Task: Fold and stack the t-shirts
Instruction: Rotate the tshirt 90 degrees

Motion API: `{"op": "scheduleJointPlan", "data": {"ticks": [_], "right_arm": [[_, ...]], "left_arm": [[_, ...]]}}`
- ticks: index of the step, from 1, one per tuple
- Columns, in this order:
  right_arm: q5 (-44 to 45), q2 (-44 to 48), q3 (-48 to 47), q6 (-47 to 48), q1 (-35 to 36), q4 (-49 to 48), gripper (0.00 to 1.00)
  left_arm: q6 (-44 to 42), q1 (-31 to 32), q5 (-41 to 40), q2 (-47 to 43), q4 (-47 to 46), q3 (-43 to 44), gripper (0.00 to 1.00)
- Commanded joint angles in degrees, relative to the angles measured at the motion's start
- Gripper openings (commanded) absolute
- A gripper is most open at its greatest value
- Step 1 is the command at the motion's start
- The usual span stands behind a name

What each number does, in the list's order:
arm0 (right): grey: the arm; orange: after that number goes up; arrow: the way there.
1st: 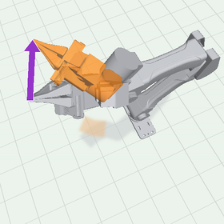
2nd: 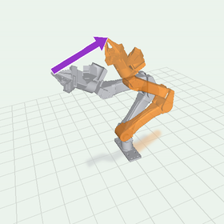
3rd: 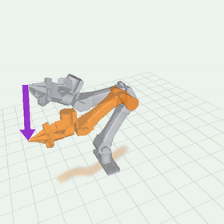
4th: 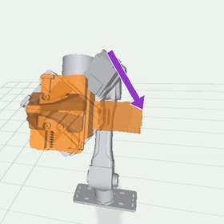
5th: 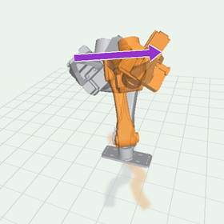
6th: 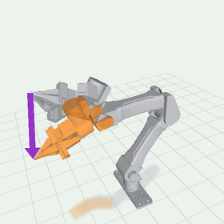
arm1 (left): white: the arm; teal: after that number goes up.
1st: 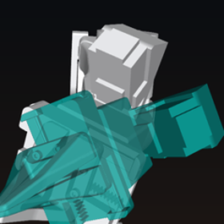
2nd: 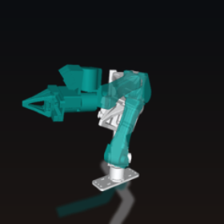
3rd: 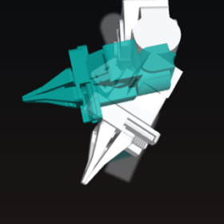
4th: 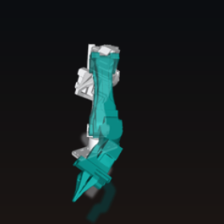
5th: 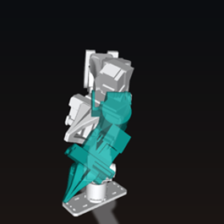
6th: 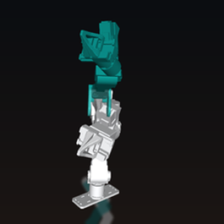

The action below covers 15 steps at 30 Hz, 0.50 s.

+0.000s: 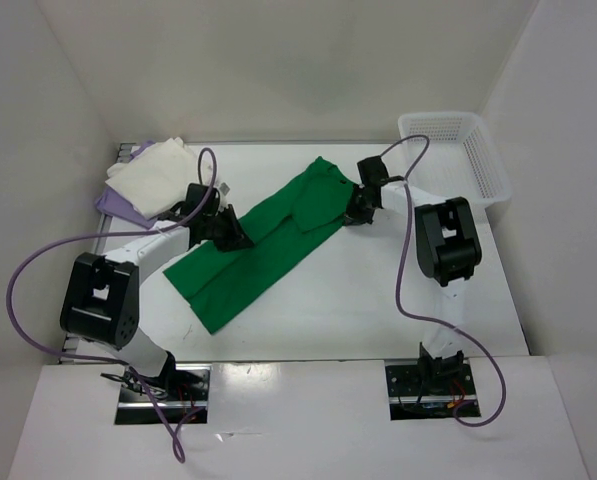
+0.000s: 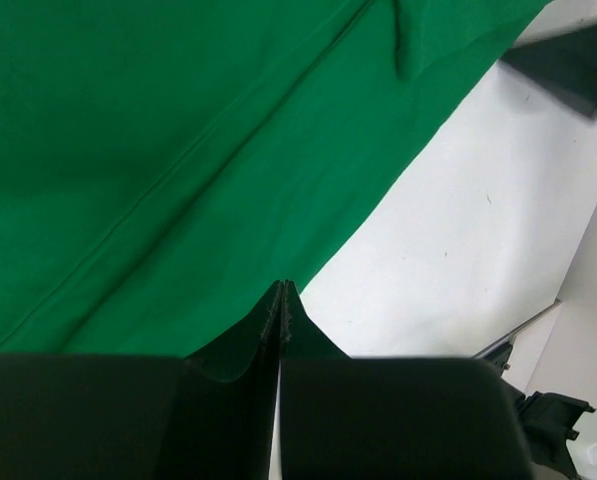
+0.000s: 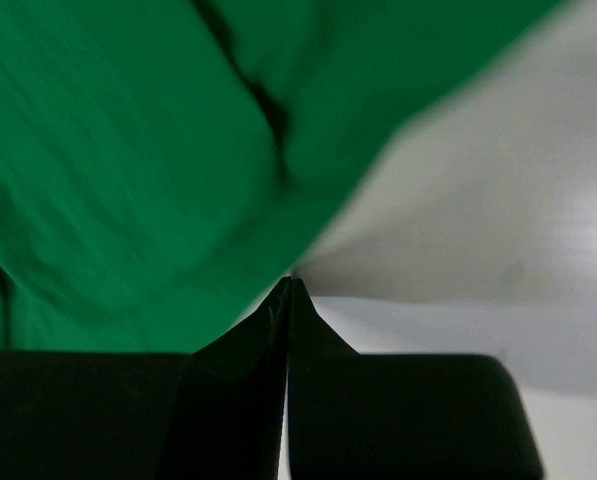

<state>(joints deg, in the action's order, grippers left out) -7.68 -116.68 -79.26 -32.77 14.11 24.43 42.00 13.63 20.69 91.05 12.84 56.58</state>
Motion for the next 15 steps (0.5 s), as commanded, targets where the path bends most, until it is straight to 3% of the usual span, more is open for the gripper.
{"op": "scheduleJointPlan", "data": {"ticks": [1, 5, 9, 12, 13, 15], "right_arm": [[3.0, -5.3, -7.7, 1.4, 0.1, -1.7, 0.00], [-1.2, -14.8, -20.5, 0.3, 0.1, 1.0, 0.00], [-3.8, -24.1, -41.4, -0.8, 0.7, 7.8, 0.01], [-2.4, -22.0, -47.1, 0.7, 3.2, 11.3, 0.16], [-1.6, -20.4, -45.8, 1.9, 4.4, 11.8, 0.25], [-0.9, -13.4, -40.8, 1.9, 5.3, 10.9, 0.34]], "left_arm": [[-1.4, 0.1, 1.1, -4.3, -1.9, -1.3, 0.01], [-0.3, 0.1, 0.4, -6.1, -1.9, -3.0, 0.03], [0.3, 0.1, 0.4, -7.9, -0.8, -3.5, 0.06], [-1.6, 0.1, -1.4, -9.0, 2.3, -2.2, 0.06], [-1.7, 0.1, -2.7, -9.6, 3.0, -1.7, 0.06], [-2.4, 0.1, -3.3, -10.2, 4.2, -0.5, 0.06]]}}
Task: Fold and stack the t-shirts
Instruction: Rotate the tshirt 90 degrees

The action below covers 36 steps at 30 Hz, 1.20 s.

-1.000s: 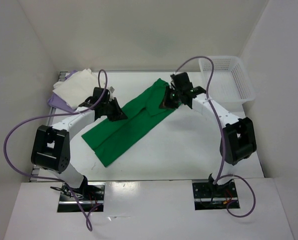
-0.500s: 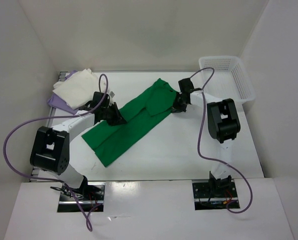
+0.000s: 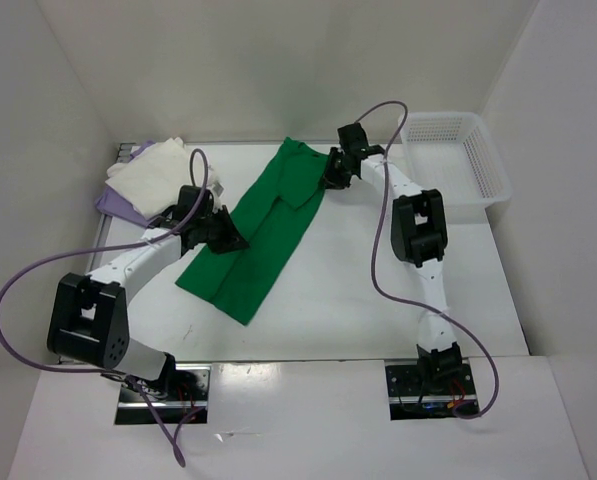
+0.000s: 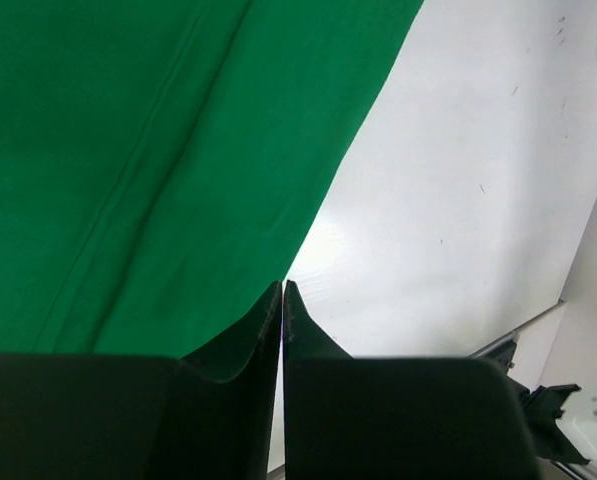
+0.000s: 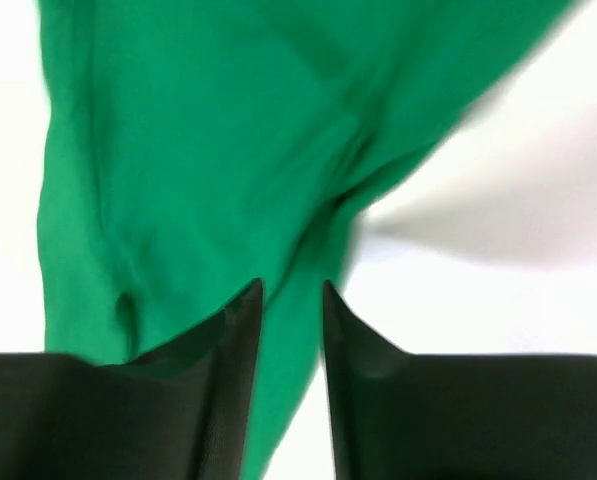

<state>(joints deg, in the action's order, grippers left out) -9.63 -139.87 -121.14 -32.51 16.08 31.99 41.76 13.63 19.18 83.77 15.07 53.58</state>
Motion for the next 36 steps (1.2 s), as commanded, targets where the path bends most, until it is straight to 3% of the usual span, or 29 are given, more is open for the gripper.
{"op": "scheduleJointPlan", "data": {"ticks": [1, 5, 9, 14, 18, 19, 20, 21, 23, 27, 28, 29, 30, 34, 36], "right_arm": [[-0.8, 12.6, 8.7, 1.7, 3.3, 2.2, 0.37], [-7.1, 26.3, 29.6, -1.1, 9.5, -4.3, 0.48], [-10.8, 34.7, 48.1, -7.7, 19.0, -12.0, 0.55], [-14.2, 36.0, 57.9, -17.9, 23.2, -23.0, 0.59], [-13.3, 30.3, 55.2, -17.9, 23.2, -25.1, 0.55], [-12.5, 28.2, 54.3, -17.9, 23.2, -24.6, 0.53], [-12.5, 27.2, 52.5, -17.9, 23.2, -24.6, 0.52], [-12.5, 26.3, 51.8, -17.9, 23.2, -24.6, 0.50], [-12.5, 24.2, 51.2, -18.6, 23.2, -26.4, 0.47], [-10.8, 22.3, 49.5, -17.9, 22.5, -24.0, 0.14], [-10.8, 22.3, 50.6, -17.2, 20.9, -23.5, 0.05], [-10.8, 24.5, 53.4, -16.7, 19.7, -23.5, 0.02], [-10.8, 26.0, 54.9, -14.8, 18.4, -22.4, 0.00], [-10.0, 34.2, 62.2, -5.8, 8.4, -15.7, 0.00], [-10.0, 37.6, 63.3, -2.0, 5.6, -9.5, 0.00]], "left_arm": [[-2.2, 0.1, -2.6, -2.9, 2.0, 2.5, 0.07], [-2.2, -0.4, -2.6, -2.8, 2.0, 2.5, 0.10], [-2.2, -9.0, -0.4, -2.1, 3.8, -0.7, 0.11], [-4.3, -14.7, 1.7, -2.1, 5.8, -3.4, 0.23], [-4.3, -15.2, 5.1, -0.8, 5.8, -4.0, 0.52], [-4.8, -15.2, 5.1, -0.8, 6.4, -4.0, 0.75], [-4.8, -15.2, 5.1, -0.8, 6.4, -4.0, 0.84], [-5.7, -15.2, 5.1, -0.8, 7.2, -4.0, 0.93], [-6.6, -15.2, 4.3, -1.5, 8.3, -4.0, 1.00], [-7.3, -15.2, 3.0, -2.6, 8.8, -4.7, 0.98], [-7.3, -15.2, 3.0, -3.3, 7.8, -4.7, 0.87], [-7.3, -15.2, 3.8, -3.3, 7.8, -5.4, 0.72], [-7.3, -15.2, 3.8, -3.3, 7.8, -5.4, 0.48], [-7.9, -10.5, 2.4, -0.7, 7.8, -4.3, 0.27], [-7.3, -7.6, 2.4, 0.2, 7.8, -4.3, 0.27]]}}
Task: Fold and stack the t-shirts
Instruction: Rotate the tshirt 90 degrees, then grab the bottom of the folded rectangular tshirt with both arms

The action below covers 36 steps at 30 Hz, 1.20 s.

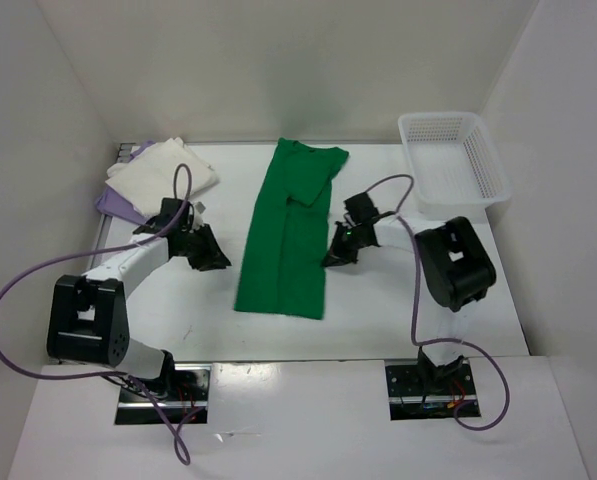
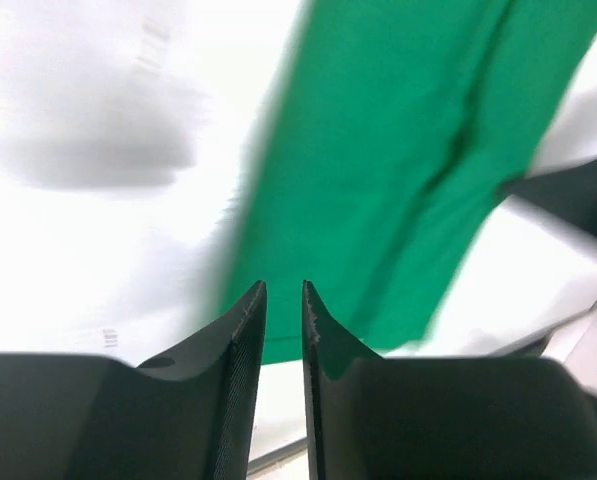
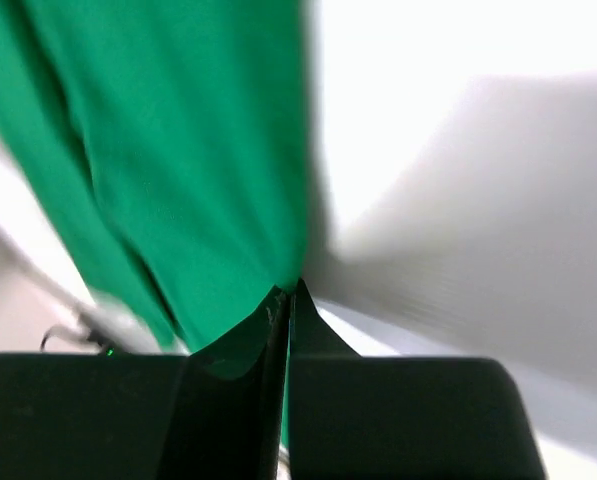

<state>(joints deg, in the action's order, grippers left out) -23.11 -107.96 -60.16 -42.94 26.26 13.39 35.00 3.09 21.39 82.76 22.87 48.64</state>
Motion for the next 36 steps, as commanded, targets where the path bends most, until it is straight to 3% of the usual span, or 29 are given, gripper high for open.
{"op": "scheduleJointPlan", "data": {"ticks": [1, 4, 5, 7, 11, 17, 25, 36], "right_arm": [[4.1, 6.8, 2.9, 11.5, -6.7, 10.8, 0.00], [4.1, 10.7, 5.9, 12.4, -8.0, 13.5, 0.17], [3.3, 11.5, 6.5, 12.4, -8.0, 13.5, 0.39], [1.9, 13.9, 8.4, 10.6, -8.0, 13.5, 0.52], [3.3, 19.2, 12.9, 5.9, -8.0, 13.0, 0.52], [6.1, 27.5, 19.7, -2.4, -8.0, 13.7, 0.52], [7.6, 37.6, 27.8, -9.8, -8.0, 14.9, 0.44], [3.4, 34.8, 30.9, -10.4, -6.8, 11.7, 0.38]], "left_arm": [[-0.6, 3.9, -0.5, 1.9, 0.5, 0.7, 0.27], [0.0, 6.8, -0.5, 2.4, 0.5, 0.1, 0.39], [0.0, 7.4, 0.1, 2.4, 1.1, -0.5, 0.44], [0.0, 9.6, 0.1, 3.0, 1.6, -1.3, 0.54], [0.0, 13.3, 3.5, 3.7, 1.6, -3.2, 0.63], [0.5, 19.7, 5.9, 7.8, 1.0, -3.2, 0.65], [0.5, 22.4, 8.3, 11.4, 0.3, -2.6, 0.55], [-1.7, 23.7, 9.6, 14.9, 0.9, -0.8, 0.42]]}}
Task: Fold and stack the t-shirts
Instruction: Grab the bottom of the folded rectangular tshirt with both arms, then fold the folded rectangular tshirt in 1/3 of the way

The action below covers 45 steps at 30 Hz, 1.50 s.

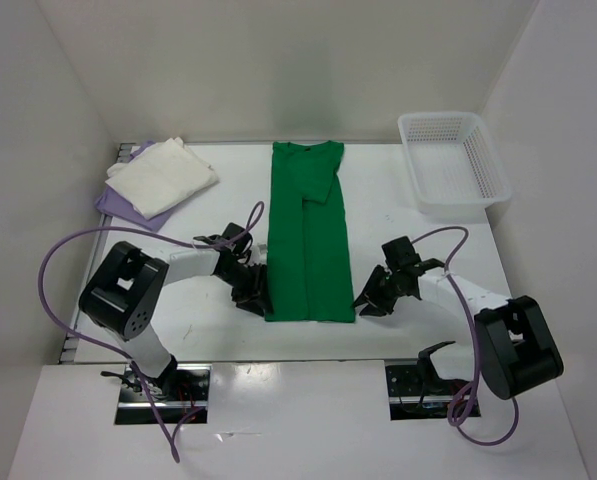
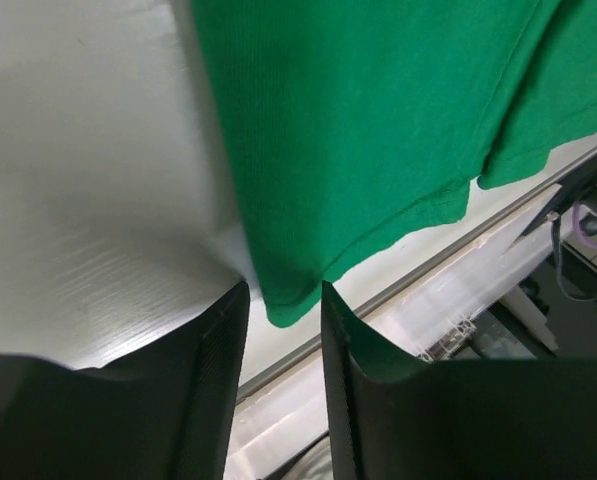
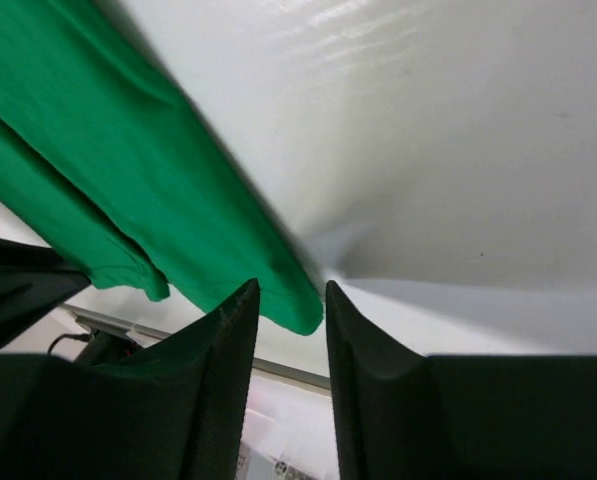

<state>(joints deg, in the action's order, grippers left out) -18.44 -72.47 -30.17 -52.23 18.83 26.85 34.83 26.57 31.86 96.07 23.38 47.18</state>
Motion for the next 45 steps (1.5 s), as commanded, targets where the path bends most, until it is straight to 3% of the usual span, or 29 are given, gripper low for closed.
{"op": "scheduleJointPlan", "data": {"ticks": [1, 7, 10, 14, 16, 21, 25, 30, 34, 37, 45], "right_arm": [[-1.9, -0.7, 1.5, -1.1, 1.1, -1.8, 0.36], [-3.0, -1.9, 2.7, -1.1, 1.1, -5.0, 0.31], [-4.1, -3.0, 2.7, -1.1, 1.6, -5.0, 0.26], [-4.7, -2.4, 2.7, -1.1, 2.3, -4.7, 0.01], [-4.7, 0.1, 2.7, -1.1, 3.6, -2.2, 0.00], [-7.7, 8.4, 4.6, -5.2, 7.7, 3.5, 0.00], [-8.2, 12.0, -0.7, -3.3, 6.9, 12.2, 0.00], [-6.1, 3.0, -15.1, 6.3, 1.4, 11.9, 0.00], [-3.0, -10.2, -30.2, 14.2, -1.9, 7.7, 0.00], [-1.3, -22.1, -38.8, 17.1, -2.0, 5.2, 0.00], [0.1, -36.1, -51.8, 19.4, -4.7, 1.4, 0.00]], "left_arm": [[-1.5, 0.2, -0.9, 1.6, 0.4, 0.1, 0.41], [-1.5, 0.8, -0.4, 1.6, 0.4, -0.4, 0.35], [-1.0, 0.8, 0.8, 1.1, -0.3, -1.6, 0.28], [0.5, 1.4, 1.4, -0.2, -1.5, -3.8, 0.13], [1.1, 1.4, 0.8, -2.3, -1.5, -5.3, 0.06], [2.9, 1.4, 3.2, -9.7, 2.1, -9.0, 0.04], [2.7, 0.8, 2.3, -14.5, 11.6, -4.1, 0.04], [0.9, -6.6, 1.6, -14.8, 14.6, 6.1, 0.03], [0.9, -14.4, 1.6, -8.1, 8.0, 12.6, 0.01], [1.4, -15.2, -0.6, -2.0, 4.1, 17.1, 0.03], [1.9, -17.1, -3.5, 13.9, 0.1, 32.8, 0.03]]}}
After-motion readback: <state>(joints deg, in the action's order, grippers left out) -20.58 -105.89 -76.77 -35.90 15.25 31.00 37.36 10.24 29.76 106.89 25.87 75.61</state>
